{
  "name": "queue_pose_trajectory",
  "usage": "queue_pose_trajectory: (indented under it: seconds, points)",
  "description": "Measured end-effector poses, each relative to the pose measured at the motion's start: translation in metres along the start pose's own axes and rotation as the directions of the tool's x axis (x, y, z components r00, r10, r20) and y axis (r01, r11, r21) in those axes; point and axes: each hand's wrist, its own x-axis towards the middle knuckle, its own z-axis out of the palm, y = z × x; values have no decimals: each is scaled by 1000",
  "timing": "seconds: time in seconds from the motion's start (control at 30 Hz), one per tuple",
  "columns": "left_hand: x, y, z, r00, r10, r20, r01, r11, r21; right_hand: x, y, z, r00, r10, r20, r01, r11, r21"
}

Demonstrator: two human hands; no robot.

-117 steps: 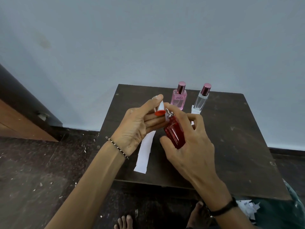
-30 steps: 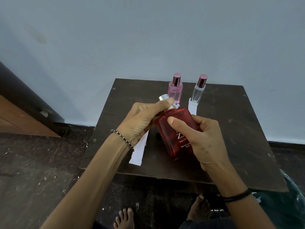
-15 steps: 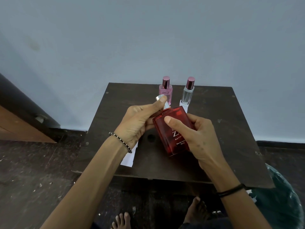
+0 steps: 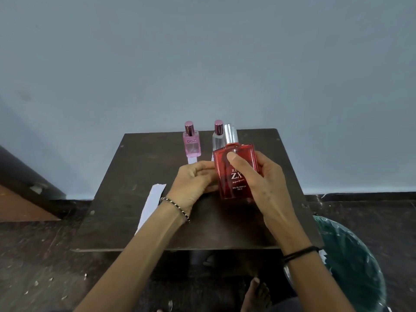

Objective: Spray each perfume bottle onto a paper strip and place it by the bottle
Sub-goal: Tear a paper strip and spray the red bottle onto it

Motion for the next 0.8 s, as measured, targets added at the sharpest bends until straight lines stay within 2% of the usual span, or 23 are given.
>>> queue_pose_trajectory:
  seconds: [0.2, 0.33, 0.6, 0.8]
  points:
    - [23, 5, 41, 997, -7, 74, -6, 984, 176, 28, -8, -31, 992, -110, -58, 104, 991, -84]
    - [32, 5, 56, 1000, -5, 17, 0, 960, 279, 55, -9, -48, 988, -142, -53, 135, 983, -122]
    - [48, 2, 74, 984, 57, -170, -3, 952, 305, 96, 9, -56, 992, -111, 65, 119, 985, -125]
    - [58, 2, 94, 977, 73, -202, -19, 966, 258, 106, 16, -65, 983, -144, 117, 154, 985, -81]
